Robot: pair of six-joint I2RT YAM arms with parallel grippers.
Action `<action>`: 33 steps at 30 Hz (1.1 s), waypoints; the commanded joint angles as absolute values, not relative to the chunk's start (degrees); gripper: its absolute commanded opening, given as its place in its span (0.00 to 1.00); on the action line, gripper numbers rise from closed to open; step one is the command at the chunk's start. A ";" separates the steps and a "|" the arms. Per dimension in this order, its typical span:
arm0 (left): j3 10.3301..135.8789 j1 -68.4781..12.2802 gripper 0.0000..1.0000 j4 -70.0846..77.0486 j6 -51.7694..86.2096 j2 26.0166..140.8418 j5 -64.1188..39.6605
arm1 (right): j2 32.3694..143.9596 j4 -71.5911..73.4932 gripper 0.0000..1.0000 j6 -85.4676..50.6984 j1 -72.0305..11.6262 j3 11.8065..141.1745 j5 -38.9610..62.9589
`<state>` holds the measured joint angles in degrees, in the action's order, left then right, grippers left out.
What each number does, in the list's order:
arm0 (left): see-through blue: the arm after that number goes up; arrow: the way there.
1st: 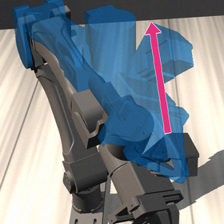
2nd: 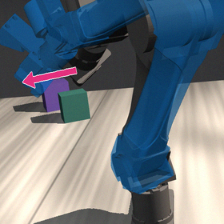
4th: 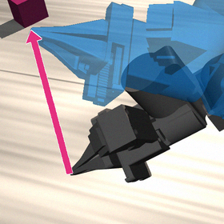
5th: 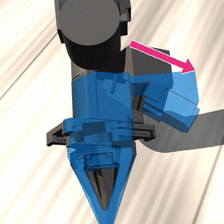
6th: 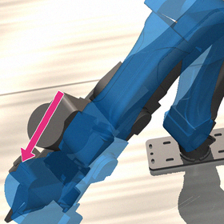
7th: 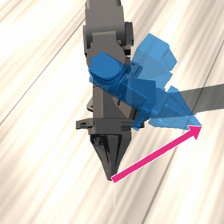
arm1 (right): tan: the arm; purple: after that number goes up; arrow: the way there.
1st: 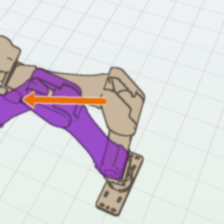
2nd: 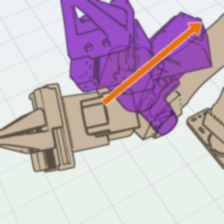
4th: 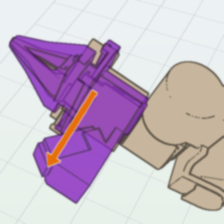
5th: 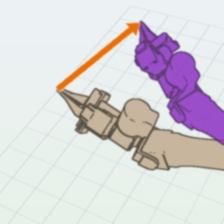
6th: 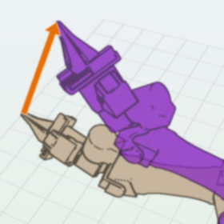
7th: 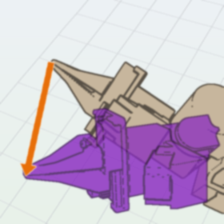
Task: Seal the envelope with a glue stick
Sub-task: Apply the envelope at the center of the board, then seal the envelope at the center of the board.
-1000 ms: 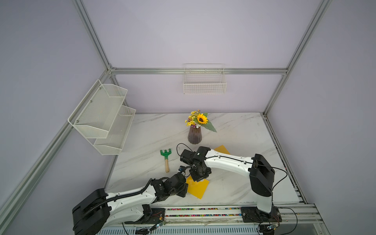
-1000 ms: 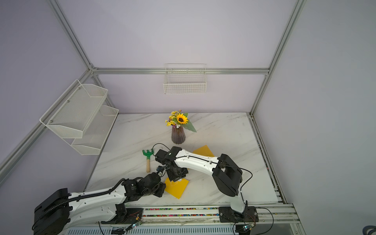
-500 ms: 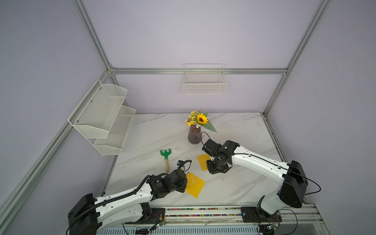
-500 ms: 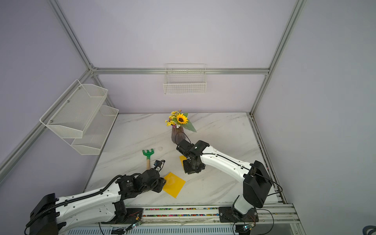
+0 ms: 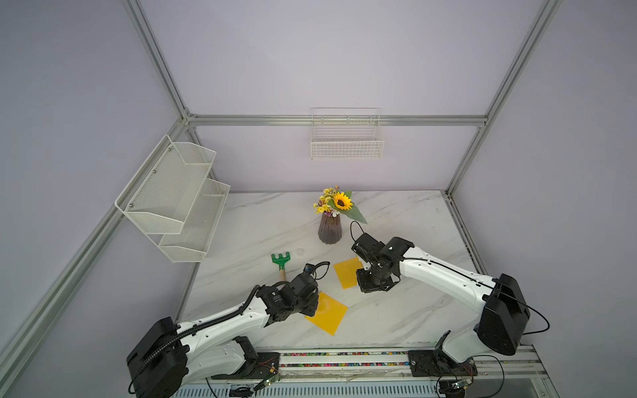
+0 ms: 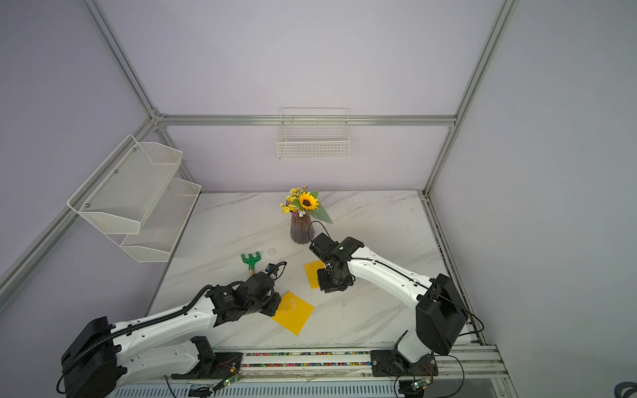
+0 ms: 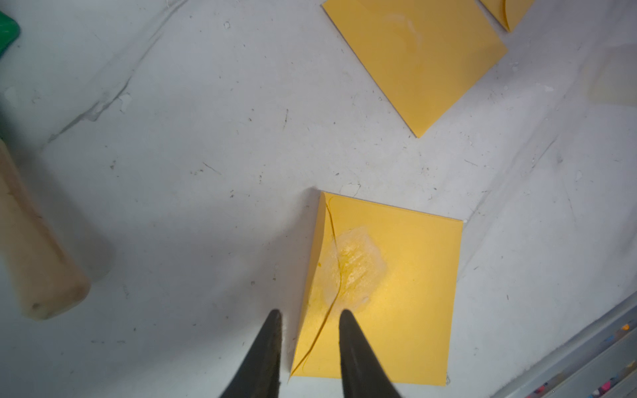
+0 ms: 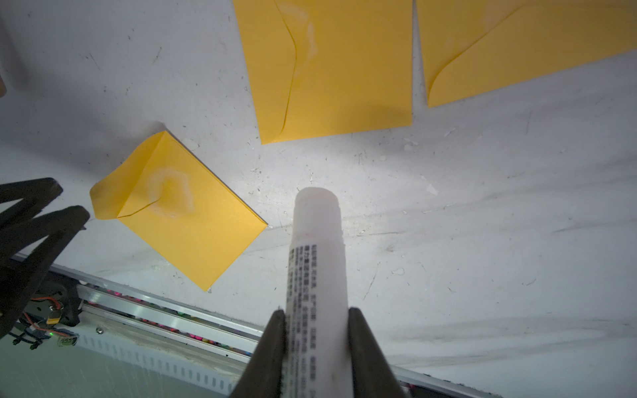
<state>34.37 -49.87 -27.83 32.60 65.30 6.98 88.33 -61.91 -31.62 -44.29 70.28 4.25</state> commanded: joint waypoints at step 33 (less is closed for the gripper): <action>38.28 -46.83 0.00 -34.85 29.77 66.82 12.04 | 86.75 -62.64 0.00 -30.16 -43.74 71.33 5.71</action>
<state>36.56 -47.27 -32.25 28.97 68.23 8.58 86.76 -62.17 -30.81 -44.01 70.19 5.08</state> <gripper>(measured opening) 0.047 0.285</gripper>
